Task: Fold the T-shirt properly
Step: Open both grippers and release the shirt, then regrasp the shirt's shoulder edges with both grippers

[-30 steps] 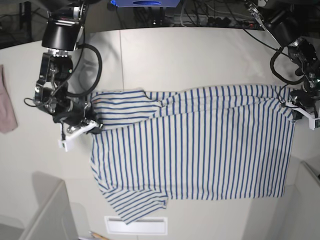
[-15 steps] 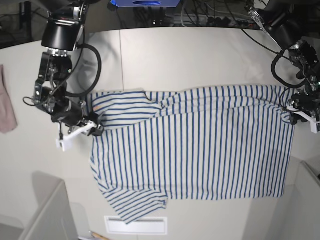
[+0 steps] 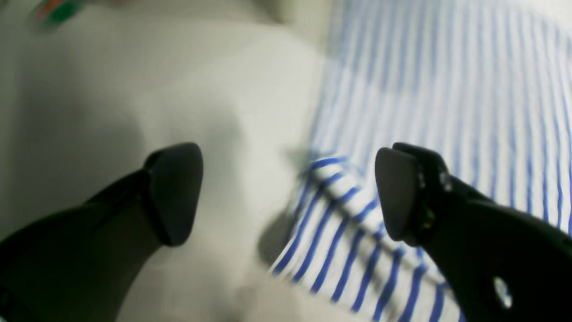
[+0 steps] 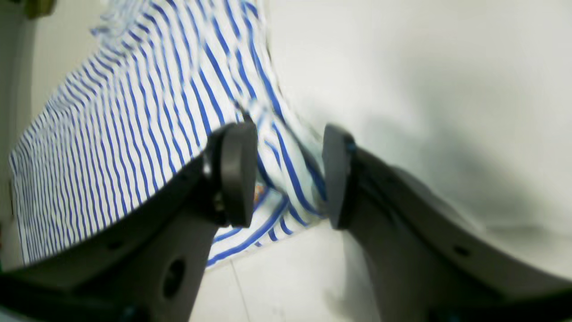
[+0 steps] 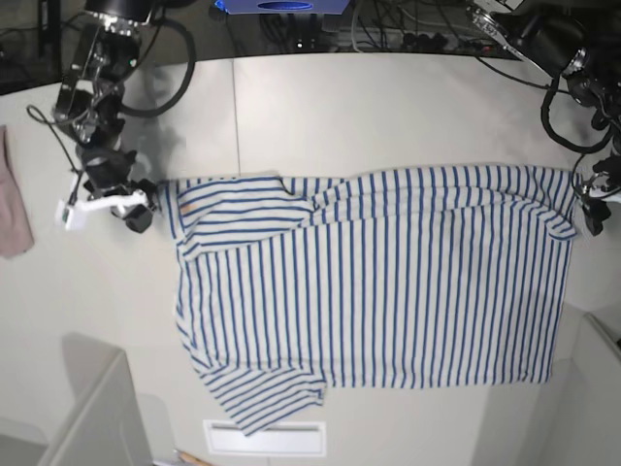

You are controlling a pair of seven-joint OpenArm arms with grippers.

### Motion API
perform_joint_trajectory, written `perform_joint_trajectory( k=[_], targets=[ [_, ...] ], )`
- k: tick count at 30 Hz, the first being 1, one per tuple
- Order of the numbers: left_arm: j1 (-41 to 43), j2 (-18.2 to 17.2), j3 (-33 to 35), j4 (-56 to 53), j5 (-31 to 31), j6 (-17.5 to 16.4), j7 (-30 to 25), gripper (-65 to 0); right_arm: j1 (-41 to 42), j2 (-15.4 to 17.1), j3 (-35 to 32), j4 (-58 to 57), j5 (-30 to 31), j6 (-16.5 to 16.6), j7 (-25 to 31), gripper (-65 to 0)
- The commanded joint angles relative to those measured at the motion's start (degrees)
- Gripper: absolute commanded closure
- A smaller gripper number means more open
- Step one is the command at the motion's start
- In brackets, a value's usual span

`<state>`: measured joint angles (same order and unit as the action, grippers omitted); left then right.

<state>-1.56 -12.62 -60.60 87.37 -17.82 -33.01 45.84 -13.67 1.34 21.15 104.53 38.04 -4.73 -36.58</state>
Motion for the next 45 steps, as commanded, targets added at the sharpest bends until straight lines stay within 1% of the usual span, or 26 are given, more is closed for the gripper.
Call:
perform_joint_trajectory(
  k=[1,3,7,9,12,14,15,17,19,21,25,29,32,37,39,40,41,42,45],
  targets=[
    [1.26,-0.87,-1.16,1.29,-2.26,-0.52,-1.05,-56.3,-0.44,-0.86,0.26,2.59,0.60,-0.06,1.63,-23.6],
    [4.42,-0.87,-1.78,1.20,-5.69,-0.52,-1.23,-56.3,-3.25,-2.79,0.35,4.26,0.68,-1.38,1.98,-23.6],
    [10.31,-0.78,-1.60,0.58,-11.93,-0.61,-1.49,-56.3,-6.94,-6.66,0.35,4.00,0.68,-1.38,2.25,-23.6],
    [11.01,-0.78,-1.60,-1.88,-14.04,-0.61,-1.58,-56.3,-8.35,-7.98,0.00,3.21,0.60,-1.29,3.65,-23.6],
    [10.49,-1.05,-1.60,-7.42,-14.57,-0.70,-1.67,-56.3,-9.05,-8.16,-0.36,0.22,0.60,-1.29,7.96,-23.6],
    [9.43,-1.05,-1.60,-11.20,-14.40,-0.88,-2.11,-56.3,-9.05,-8.16,-0.27,-0.93,0.60,-1.29,8.49,-23.6],
    [8.55,-1.05,-1.34,-13.40,-14.40,-1.49,-3.52,-56.3,-9.05,-8.16,-0.09,-0.93,0.60,-1.29,8.49,-23.6],
    [8.20,-1.31,1.74,-16.21,-14.40,-2.63,-6.68,-56.3,-9.14,-8.16,-0.18,-0.84,0.60,-1.29,8.49,-23.6],
    [8.02,-1.40,4.82,-17.70,-14.40,-2.72,-9.05,-56.3,-9.14,-8.16,-0.18,-1.10,0.60,-1.29,8.49,-23.6],
    [7.76,-1.40,5.79,-18.85,-14.40,-2.63,-10.28,-56.3,-9.05,-8.16,0.17,-1.37,0.68,-1.20,8.58,-23.6],
    [5.04,-1.49,5.52,-22.80,-14.40,-2.63,-10.37,-56.3,-9.14,-8.16,0.26,-2.60,0.95,-1.20,8.67,-24.0],
    [4.42,-2.45,5.52,-25.09,-14.48,-2.46,-10.46,-56.1,-8.88,-7.81,0.26,-4.09,4.99,-1.20,8.67,-23.9],
    [4.42,-2.63,5.52,-25.35,-14.57,-0.44,-10.55,-56.1,-8.53,-7.81,0.00,-4.88,5.69,-1.20,8.67,-23.7],
    [4.42,-2.63,5.52,-25.44,-14.57,0.53,-10.55,-56.1,-7.47,-7.98,-0.18,-6.29,5.87,-1.20,8.75,-24.2],
    [4.42,-2.63,5.52,-25.44,-14.57,0.53,-10.55,-56.1,-7.47,-8.07,-0.18,-6.29,5.96,-0.94,10.34,-24.3],
    [4.42,-2.63,5.52,-25.44,-14.57,0.53,-10.55,-56.1,-7.56,-8.07,-0.27,-6.38,5.96,0.12,12.01,-24.5],
    [4.42,-2.63,5.52,-25.44,-14.57,0.53,-10.55,-56.1,-7.56,-8.07,-0.27,-6.64,5.96,1.26,13.59,-24.9],
    [4.51,-2.63,5.52,-25.44,-14.57,0.53,-10.55,-56.1,-7.47,-8.07,-0.27,-6.82,5.96,1.87,14.64,-27.0],
    [5.12,-2.63,5.43,-25.09,-14.57,0.53,-10.55,-56.1,-6.42,-8.07,-0.27,-8.75,5.96,2.05,15.08,-35.0]
  ],
)
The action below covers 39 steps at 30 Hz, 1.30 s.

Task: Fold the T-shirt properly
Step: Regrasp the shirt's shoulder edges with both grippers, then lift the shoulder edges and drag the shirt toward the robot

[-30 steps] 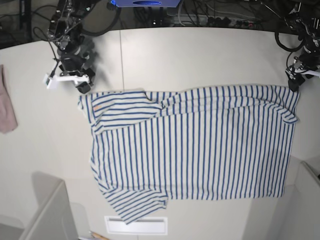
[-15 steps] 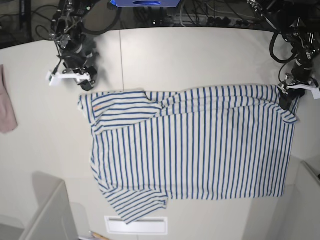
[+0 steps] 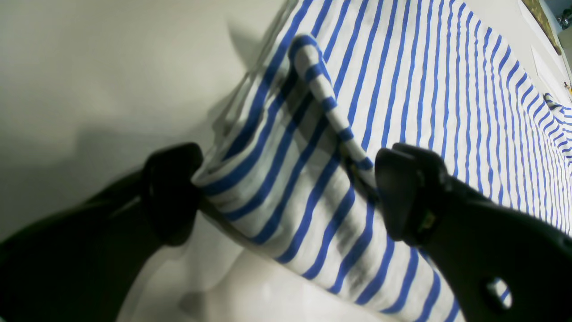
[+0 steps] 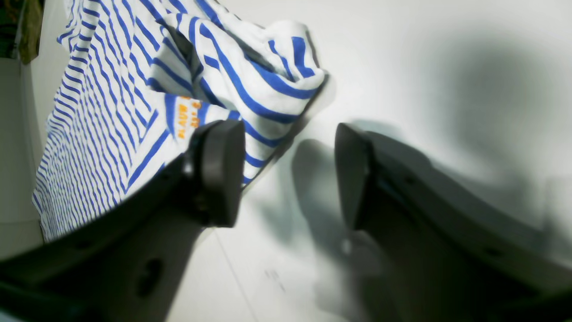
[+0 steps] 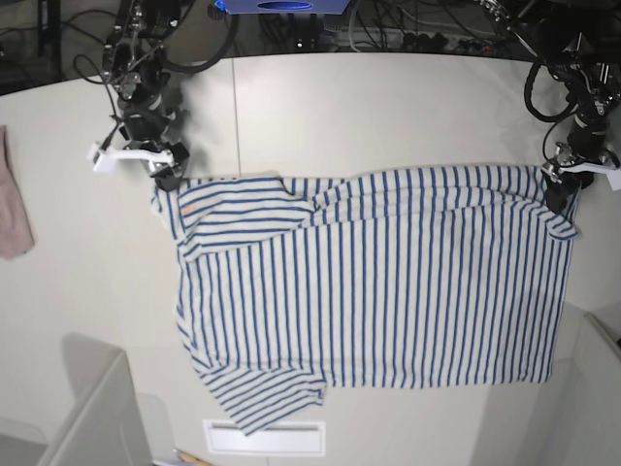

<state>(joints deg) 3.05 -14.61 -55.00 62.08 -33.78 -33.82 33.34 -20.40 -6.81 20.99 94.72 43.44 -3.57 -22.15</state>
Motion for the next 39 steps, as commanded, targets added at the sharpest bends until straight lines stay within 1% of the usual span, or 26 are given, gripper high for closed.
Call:
perform_joint_trajectory(
  k=[1,4,7,11,17,21,31,32,33,39],
  targets=[
    [0.51,-0.64,-0.60,0.29,1.38,1.34,1.95,-56.1,0.49,0.08,-0.11,0.36,0.56,0.98,0.66,-36.5],
    [0.60,-0.64,-4.56,0.29,1.38,1.34,2.39,-56.3,0.93,0.08,-0.11,-1.49,0.56,1.07,0.66,-36.8],
    [0.78,-0.64,-6.23,0.29,1.47,1.34,2.39,-56.3,2.07,0.00,-0.11,-3.68,0.65,1.07,1.01,-36.8],
    [1.74,-0.55,-5.96,0.64,1.56,1.16,2.39,-56.3,3.66,0.00,-0.03,-5.97,0.65,1.07,1.01,-36.8],
    [2.01,-0.55,-5.88,0.82,1.56,1.16,2.39,-56.3,4.01,-0.09,-0.03,-6.23,0.65,0.89,1.01,-36.8],
    [1.83,-0.64,-2.10,0.64,1.56,1.16,2.13,-56.3,4.01,-0.09,-0.03,-6.32,0.65,0.89,1.01,-36.8],
    [0.60,-0.64,-1.57,0.11,1.65,1.25,2.31,-55.9,4.01,-0.09,-0.11,-6.41,0.65,0.89,1.01,-36.6],
    [0.34,-0.64,-1.48,0.11,1.65,1.25,2.31,-54.8,4.01,-0.09,-0.11,-6.41,0.65,0.89,1.01,-36.6],
    [0.25,-0.64,-1.48,0.11,1.65,1.25,2.39,-50.7,4.01,-0.09,-0.11,-6.41,0.65,0.89,1.01,-36.6],
    [0.25,-0.64,-1.48,0.20,1.65,1.25,2.39,-16.3,4.01,-0.09,-0.11,-6.41,0.65,0.89,1.01,-36.6]
  ],
)
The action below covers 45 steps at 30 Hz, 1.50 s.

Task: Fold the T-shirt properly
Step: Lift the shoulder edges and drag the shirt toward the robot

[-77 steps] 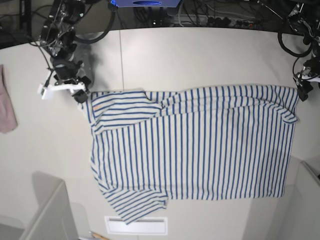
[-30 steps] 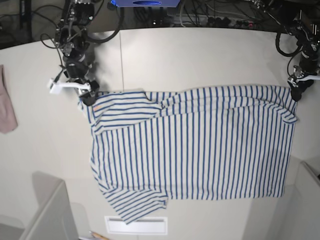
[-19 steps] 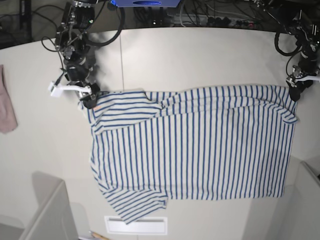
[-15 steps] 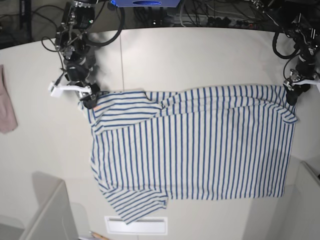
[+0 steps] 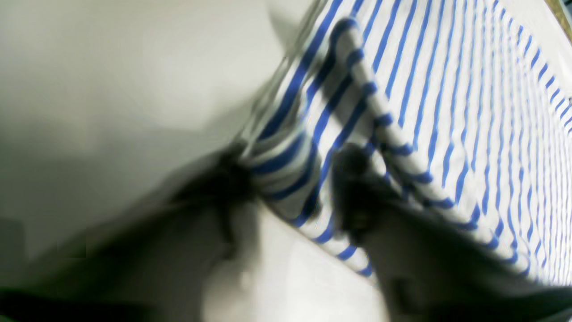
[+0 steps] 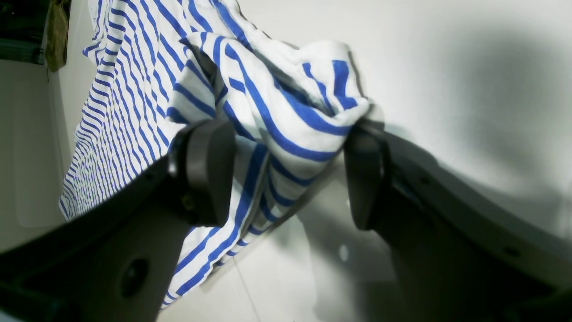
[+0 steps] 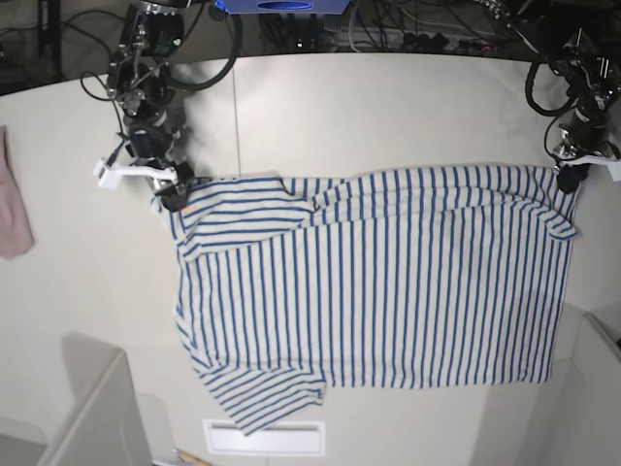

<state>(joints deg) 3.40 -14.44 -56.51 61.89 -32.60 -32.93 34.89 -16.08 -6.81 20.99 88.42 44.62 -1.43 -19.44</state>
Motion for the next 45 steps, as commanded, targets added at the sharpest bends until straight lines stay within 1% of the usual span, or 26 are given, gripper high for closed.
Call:
perform_joint_trajectory(
  k=[1,2,4,9,10,11,13,20,23,24,25,26,27,29,32,33,35,37,38,40,42,45],
  targets=[
    [-0.01,-0.82,0.03,0.40,0.47,0.36,0.84,-11.2,-0.32,-0.09,-0.11,-0.11,-0.53,-1.25,-1.70,-36.0],
    [0.07,-0.82,0.03,0.40,0.47,0.36,0.84,-7.6,-0.32,-0.09,-0.11,-0.11,-0.53,-1.25,-1.70,-34.2],
    [0.07,-0.90,0.03,0.40,0.47,0.36,0.84,-0.3,-0.14,-0.09,-0.11,-0.29,-0.62,-1.07,-1.61,-25.8],
    [0.07,-0.90,0.73,0.84,0.47,0.36,0.93,0.0,1.09,0.00,0.06,-1.87,-0.62,-0.99,-1.61,-1.4],
    [0.34,-1.08,1.61,0.93,0.47,0.36,0.93,0.0,1.09,0.00,-0.03,-1.78,-0.62,-0.99,-1.61,0.0],
    [0.51,-2.05,2.75,0.93,0.47,0.36,0.93,0.0,1.09,0.00,-0.03,-1.61,-0.62,-0.99,-1.61,0.0],
    [0.51,-2.75,4.25,0.40,0.47,0.36,0.93,0.0,1.09,0.00,-0.03,-1.61,-0.62,-0.99,-1.61,0.0],
    [0.69,-2.84,4.51,1.01,0.47,0.36,0.93,0.0,0.91,0.00,0.41,-1.43,-0.62,-0.99,-1.61,0.0],
    [0.69,-3.28,4.51,1.63,0.47,0.36,0.93,0.0,0.03,0.00,0.15,2.52,-0.62,-1.34,-1.96,0.0],
    [0.86,-3.81,4.86,2.68,0.47,0.88,0.93,0.0,-0.50,0.00,-0.03,4.81,-0.71,-1.34,-2.05,0.0],
    [1.57,-4.24,4.86,3.47,0.47,2.20,1.11,0.0,-0.58,0.00,-0.03,7.01,-0.88,-1.69,-2.14,0.0],
    [1.66,-4.33,4.86,4.62,0.47,3.87,1.98,0.0,-0.58,0.08,-0.11,8.85,-0.88,-3.10,-2.23,0.0],
    [1.48,-4.33,4.69,6.20,0.47,4.93,3.13,0.0,-0.58,0.26,-0.11,10.52,-0.88,-5.56,-3.11,0.0],
    [1.22,-4.33,4.51,9.89,0.47,5.72,4.80,0.0,0.56,0.43,-0.11,13.07,-0.71,-9.51,-5.92,0.0],
    [-1.60,-5.74,4.86,14.20,0.47,5.72,8.05,0.0,4.43,0.70,0.33,15.97,-0.62,-11.97,-11.37,0.0],
    [-3.35,-6.44,4.86,14.73,0.47,5.72,9.72,0.0,6.19,1.67,0.41,16.68,-0.62,-12.59,-13.22,0.0],
    [-6.96,-7.76,4.51,15.34,0.47,5.72,12.97,0.0,9.79,2.28,0.41,17.38,-0.62,-15.23,-16.47,0.0],
    [-10.04,-9.34,4.42,15.69,0.47,5.72,15.79,0.0,13.22,2.46,0.50,17.03,-0.97,-17.95,-18.23,0.0],
    [-11.09,-10.05,4.42,15.69,0.47,5.72,16.75,0.0,14.19,2.54,0.94,16.68,-1.06,-19.01,-18.14,0.0],
    [-12.50,-11.37,4.51,15.78,0.47,5.72,17.72,0.0,15.77,2.54,3.05,15.45,-1.06,-19.62,-18.58,0.0],
    [-12.59,-11.72,4.86,15.96,0.47,5.72,17.98,0.0,16.47,2.54,4.02,14.57,-0.97,-19.80,-19.11,0.0],
    [-10.39,-11.63,4.86,15.69,0.47,5.72,17.90,0.0,15.59,2.63,4.28,14.83,-0.97,-19.80,-23.06,0.0]
  ],
)
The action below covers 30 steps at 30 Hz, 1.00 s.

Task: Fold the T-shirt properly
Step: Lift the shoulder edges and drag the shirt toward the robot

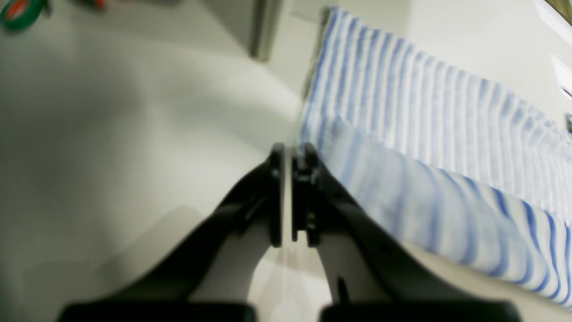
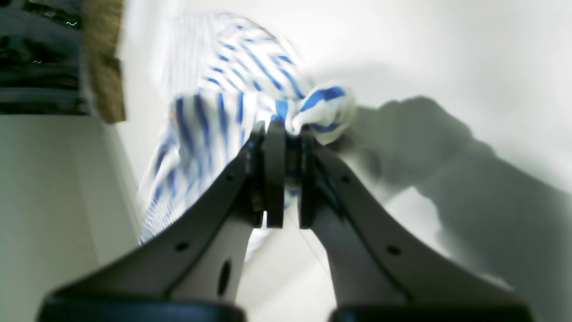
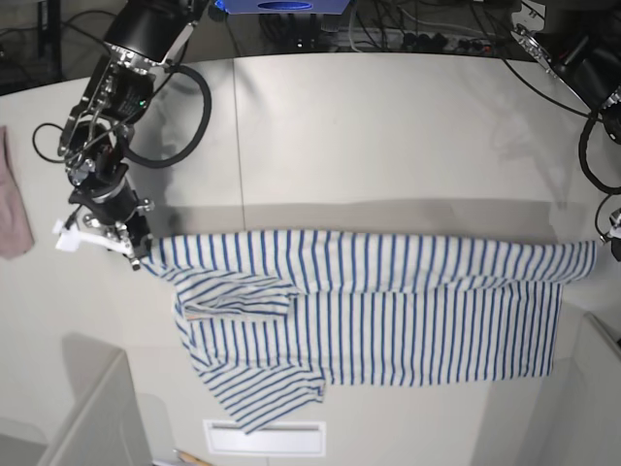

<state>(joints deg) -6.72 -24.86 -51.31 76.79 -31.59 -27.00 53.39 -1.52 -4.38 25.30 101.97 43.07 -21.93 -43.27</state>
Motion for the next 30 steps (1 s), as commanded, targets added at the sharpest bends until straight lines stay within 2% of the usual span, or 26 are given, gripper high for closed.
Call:
perform_joint_trajectory(
  k=[1,9,13,16,22,27,28,30],
  targets=[
    [1.40,-1.12,-0.34,0.96,-0.54,-0.20,-0.77,0.0,0.33,0.21,-0.02,1.37,0.84,0.70,-0.47,0.0],
    [13.09,0.82,-0.25,1.05,-0.63,-0.64,-1.56,0.0,-10.04,0.21,-0.02,3.92,0.84,0.97,-1.09,0.0],
    [17.40,1.17,0.63,0.26,-0.54,-0.64,-7.98,0.0,-13.65,1.26,-0.20,2.69,0.58,1.05,1.82,0.0],
    [18.81,0.82,3.09,0.00,-0.54,-0.64,-10.18,0.0,-14.70,3.02,-0.38,1.10,0.93,1.05,3.40,0.0],
    [18.46,1.26,3.79,1.23,-0.89,-0.64,-10.44,0.0,-14.88,2.93,-0.46,0.49,0.84,1.05,3.31,0.0],
    [18.19,3.37,3.79,4.30,-0.89,-0.64,-10.44,0.0,-14.79,2.84,-0.55,0.49,0.84,1.05,3.31,0.0],
    [18.19,3.63,3.79,4.48,-0.98,-0.64,-10.44,-3.1,-14.79,2.93,-0.55,0.49,0.84,1.05,3.31,0.0],
    [16.96,4.69,3.53,4.48,-0.98,-0.64,-10.53,-21.2,-14.79,2.93,-0.55,0.49,0.84,1.05,3.22,0.0]
  ],
)
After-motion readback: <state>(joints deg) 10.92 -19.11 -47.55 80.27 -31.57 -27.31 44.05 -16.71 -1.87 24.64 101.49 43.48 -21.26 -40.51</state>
